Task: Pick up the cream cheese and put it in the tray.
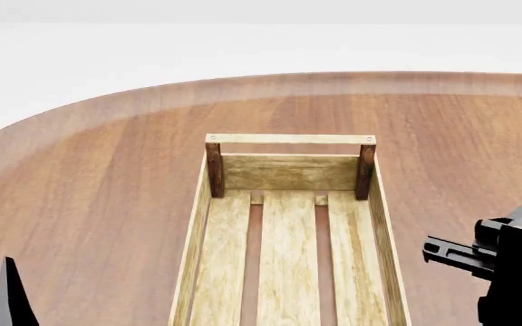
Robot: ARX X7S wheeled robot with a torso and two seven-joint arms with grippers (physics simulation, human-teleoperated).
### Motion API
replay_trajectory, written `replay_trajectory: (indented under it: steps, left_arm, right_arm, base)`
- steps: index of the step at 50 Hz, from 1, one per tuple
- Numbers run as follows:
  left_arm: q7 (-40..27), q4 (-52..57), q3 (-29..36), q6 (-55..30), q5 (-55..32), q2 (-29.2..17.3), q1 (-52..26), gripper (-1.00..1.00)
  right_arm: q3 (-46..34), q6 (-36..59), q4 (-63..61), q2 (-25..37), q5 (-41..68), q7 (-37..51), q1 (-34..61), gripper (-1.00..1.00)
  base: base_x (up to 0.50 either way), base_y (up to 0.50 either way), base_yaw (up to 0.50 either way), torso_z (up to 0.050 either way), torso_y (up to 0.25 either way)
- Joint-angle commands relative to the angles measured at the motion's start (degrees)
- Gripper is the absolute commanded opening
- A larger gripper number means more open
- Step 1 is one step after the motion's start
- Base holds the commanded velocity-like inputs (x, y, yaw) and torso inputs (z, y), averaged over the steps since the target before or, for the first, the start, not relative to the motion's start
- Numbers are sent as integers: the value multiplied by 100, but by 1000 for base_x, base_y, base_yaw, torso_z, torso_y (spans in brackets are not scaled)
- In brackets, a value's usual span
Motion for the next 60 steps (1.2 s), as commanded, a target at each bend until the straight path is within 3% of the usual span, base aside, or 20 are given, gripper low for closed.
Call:
replay_trajectory:
  steps: [1, 38, 54, 60]
  left_arm:
    - [-8, 1, 8, -7, -1, -9, -9, 100]
    - [-44, -24, 23, 0, 11, -33, -25, 100]
    - [-55, -59, 19, 28, -7, -44, -28, 100]
    - [-49, -95, 39, 45, 4, -31, -43, 100]
  right_arm:
    - [-374, 370, -172, 252, -95, -434, 589, -100]
    - [-1778, 1370, 156, 641, 623, -2768, 2650, -100]
    - [-1663, 1712, 738, 612, 1867, -4212, 3057, -100]
    - [-1626, 1781, 809, 628, 2000, -4333, 3129, -100]
  base:
    - [0, 0, 0, 0, 0]
    - [0, 0, 0, 0, 1]
    - [0, 0, 0, 0, 1]
    - [0, 0, 0, 0, 0]
